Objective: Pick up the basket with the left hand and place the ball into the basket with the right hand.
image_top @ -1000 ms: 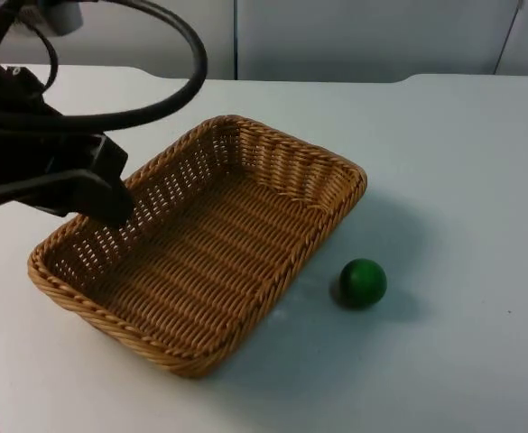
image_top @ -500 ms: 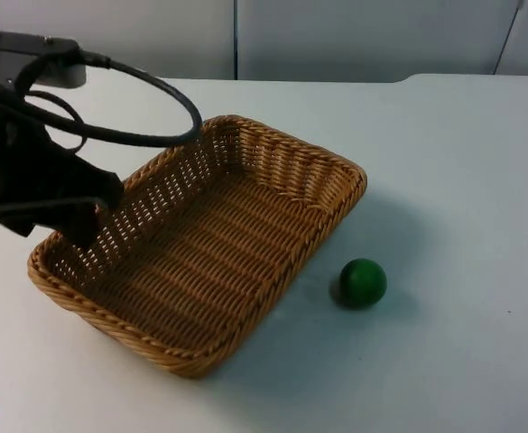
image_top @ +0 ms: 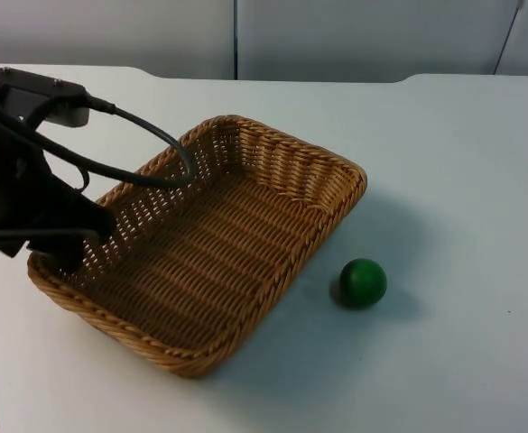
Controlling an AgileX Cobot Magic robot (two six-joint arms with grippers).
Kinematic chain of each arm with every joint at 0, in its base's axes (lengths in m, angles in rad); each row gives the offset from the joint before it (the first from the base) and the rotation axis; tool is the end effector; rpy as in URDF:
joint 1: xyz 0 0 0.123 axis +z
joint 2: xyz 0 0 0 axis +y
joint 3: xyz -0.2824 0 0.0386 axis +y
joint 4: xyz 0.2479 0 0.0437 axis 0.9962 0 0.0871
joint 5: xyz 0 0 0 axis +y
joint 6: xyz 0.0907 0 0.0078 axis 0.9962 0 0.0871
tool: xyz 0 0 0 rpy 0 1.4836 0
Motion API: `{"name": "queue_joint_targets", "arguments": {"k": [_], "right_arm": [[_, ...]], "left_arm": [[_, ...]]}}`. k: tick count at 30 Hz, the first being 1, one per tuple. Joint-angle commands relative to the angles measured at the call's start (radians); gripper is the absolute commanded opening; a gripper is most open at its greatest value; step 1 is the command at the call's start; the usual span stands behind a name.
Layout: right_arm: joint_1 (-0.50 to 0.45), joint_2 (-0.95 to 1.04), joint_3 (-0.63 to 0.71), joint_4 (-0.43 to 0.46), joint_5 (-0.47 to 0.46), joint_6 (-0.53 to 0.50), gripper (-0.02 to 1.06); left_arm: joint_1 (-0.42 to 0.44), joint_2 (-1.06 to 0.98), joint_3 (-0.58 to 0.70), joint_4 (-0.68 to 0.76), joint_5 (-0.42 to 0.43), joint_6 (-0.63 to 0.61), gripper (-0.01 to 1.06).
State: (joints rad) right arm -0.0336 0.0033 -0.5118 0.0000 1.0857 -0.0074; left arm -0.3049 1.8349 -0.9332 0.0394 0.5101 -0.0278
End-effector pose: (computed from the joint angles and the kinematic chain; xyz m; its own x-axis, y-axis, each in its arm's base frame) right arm -0.0067 0.0002 0.2784 -0.4706 0.0084 -0.8823 0.0301 0.9995 -0.0065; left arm 0.3068 -0.0947 0.1299 -0.9231 0.2974 -0.2439 0.3018 0.9532 0.0203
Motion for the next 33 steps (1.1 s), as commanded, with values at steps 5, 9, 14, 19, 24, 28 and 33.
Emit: {"name": "queue_joint_targets", "arguments": {"k": [5,9,14,19,24,28,33], "right_arm": [[-0.005,-0.003,0.004,-0.005,-0.007,-0.005,0.00],[-0.005,-0.003,0.004,-0.005,-0.007,-0.005,0.00],[-0.005,-0.003,0.004,-0.005,-0.007,-0.005,0.00],[-0.005,-0.003,0.004,-0.005,-0.007,-0.005,0.00],[-0.005,-0.003,0.004,-0.005,-0.007,-0.005,0.00],[-0.005,-0.003,0.004,-0.005,-0.007,-0.005,0.00],[-0.005,-0.003,0.004,-0.005,-0.007,-0.005,0.00]], "left_arm": [[-0.010,0.033,-0.009,0.001,-0.034,-0.010,0.57],[-0.010,0.054,-0.009,0.001,-0.036,-0.010,0.57],[-0.010,0.089,-0.009,-0.001,-0.040,-0.010,0.52],[-0.006,0.093,-0.009,-0.003,-0.052,-0.010,0.23],[-0.006,0.093,-0.009,-0.003,-0.069,-0.010,0.00],[0.003,0.093,-0.009,-0.003,-0.082,-0.058,0.00],[0.040,0.093,-0.009,-0.007,-0.081,-0.088,0.00]]}}
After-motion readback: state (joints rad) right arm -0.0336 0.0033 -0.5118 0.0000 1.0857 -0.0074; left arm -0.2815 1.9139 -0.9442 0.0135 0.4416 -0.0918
